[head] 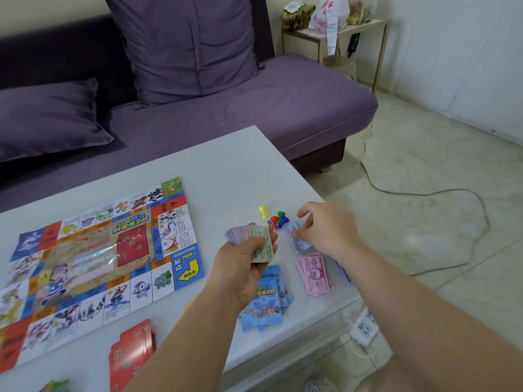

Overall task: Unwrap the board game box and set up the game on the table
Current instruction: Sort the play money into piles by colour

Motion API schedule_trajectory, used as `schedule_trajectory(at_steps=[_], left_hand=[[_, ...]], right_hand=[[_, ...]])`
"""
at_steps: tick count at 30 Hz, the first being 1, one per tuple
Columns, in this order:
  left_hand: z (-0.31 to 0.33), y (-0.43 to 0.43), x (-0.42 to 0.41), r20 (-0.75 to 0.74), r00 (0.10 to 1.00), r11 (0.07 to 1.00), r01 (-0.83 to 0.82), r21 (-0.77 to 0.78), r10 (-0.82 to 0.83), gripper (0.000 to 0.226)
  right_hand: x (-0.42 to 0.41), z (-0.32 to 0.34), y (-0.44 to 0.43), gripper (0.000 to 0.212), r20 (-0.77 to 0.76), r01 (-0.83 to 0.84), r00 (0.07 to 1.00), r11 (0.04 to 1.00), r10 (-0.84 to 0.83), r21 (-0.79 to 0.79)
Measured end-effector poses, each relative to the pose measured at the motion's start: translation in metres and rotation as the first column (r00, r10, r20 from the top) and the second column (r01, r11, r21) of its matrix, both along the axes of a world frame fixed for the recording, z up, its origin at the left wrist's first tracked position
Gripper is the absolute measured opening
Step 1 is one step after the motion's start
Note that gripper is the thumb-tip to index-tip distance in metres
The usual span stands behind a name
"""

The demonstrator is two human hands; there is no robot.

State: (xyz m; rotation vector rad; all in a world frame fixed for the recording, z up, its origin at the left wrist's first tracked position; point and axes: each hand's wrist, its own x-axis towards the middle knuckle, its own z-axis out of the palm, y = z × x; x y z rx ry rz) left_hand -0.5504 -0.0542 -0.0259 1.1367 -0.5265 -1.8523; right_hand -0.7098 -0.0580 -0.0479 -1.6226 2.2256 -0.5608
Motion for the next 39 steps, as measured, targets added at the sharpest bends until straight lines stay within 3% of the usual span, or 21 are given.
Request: schedule_trajectory(at_steps=[2,5,9,12,14,15,17,18,19,21,25,28,31,33,36,38,39], left_hand=[[-0.001,0.0,0.002,0.014,1.0,1.0,-0.008,-0.004,0.008,0.017],[0.0,0.001,0.005,0.027,0.999,1.0,-0.018,-0.003,0.019,0.015],[0.0,0.001,0.006,0.064,0.998,1.0,-0.007,-0.004,0.007,0.016],[0.0,0.001,0.005,0.078,0.997,1.0,-0.012,0.011,0.011,0.016],[0.001,0.002,0.003,0.079,0.997,1.0,-0.018,0.022,0.016,0.015],[0.002,0.002,0.002,0.08,0.997,0.999,-0.017,0.03,0.015,0.015],[0.003,0.003,-0.003,0.072,0.997,0.999,-0.006,0.038,0.003,0.014],[0.003,0.003,-0.007,0.061,0.998,0.999,0.011,0.033,-0.013,0.013],[0.004,0.003,-0.011,0.039,0.999,0.999,0.034,0.024,-0.035,0.012],[0.006,0.003,-0.019,-0.024,0.997,0.997,0.07,0.023,-0.069,0.013],[0.014,0.0,-0.029,-0.181,0.98,0.988,0.109,0.109,-0.088,0.013],[0.014,-0.005,-0.033,-0.132,0.985,0.986,0.129,0.105,-0.115,0.019],[0.006,-0.009,-0.035,-0.044,0.989,0.988,0.145,0.059,-0.142,0.028],[0.002,-0.01,-0.035,-0.006,0.991,0.991,0.132,0.03,-0.132,0.03],[-0.001,-0.01,-0.037,0.058,0.989,0.991,0.136,-0.009,-0.135,0.026],[0.0,-0.009,-0.04,0.064,0.988,0.99,0.141,-0.017,-0.14,0.02],[0.001,-0.008,-0.042,0.066,0.987,0.989,0.146,-0.02,-0.144,0.017]], right_hand=[[0.001,0.002,-0.001,0.042,-0.09,0.009,0.996,0.998,-0.014,-0.054],[0.003,0.011,0.0,0.025,-0.161,-0.043,0.987,0.992,0.023,-0.118],[0.01,0.014,0.003,0.031,-0.382,-0.19,0.902,0.98,0.199,0.063],[0.014,0.01,0.004,0.036,-0.385,-0.218,0.885,0.964,0.26,0.151],[0.012,0.013,0.006,0.033,-0.358,-0.215,0.901,0.969,0.244,0.12],[0.01,0.017,0.007,0.027,-0.281,-0.199,0.937,0.979,0.205,0.053],[0.008,0.026,0.013,0.032,0.14,-0.126,0.981,0.989,0.136,-0.077],[0.009,0.033,0.018,0.038,0.388,-0.102,0.914,0.992,0.122,-0.073],[0.011,0.036,0.021,0.037,0.526,-0.119,0.84,0.991,0.132,-0.058],[0.011,0.034,0.024,0.023,0.551,-0.149,0.821,0.988,0.151,-0.048],[-0.006,0.028,0.02,0.009,0.565,-0.052,0.821,0.997,0.079,-0.065],[-0.022,0.026,0.02,0.009,0.628,0.048,0.778,0.997,0.003,-0.064],[-0.043,0.018,0.016,0.021,0.542,0.126,0.839,0.986,-0.049,-0.106],[-0.049,0.011,0.012,0.026,0.385,0.069,0.922,0.996,-0.041,-0.059],[-0.049,0.004,0.008,0.032,0.222,0.043,0.974,0.999,-0.048,0.026],[-0.046,0.008,0.008,0.035,0.111,0.079,0.991,0.996,-0.075,-0.036],[-0.044,0.011,0.009,0.035,0.14,0.094,0.987,0.991,-0.08,-0.096]])
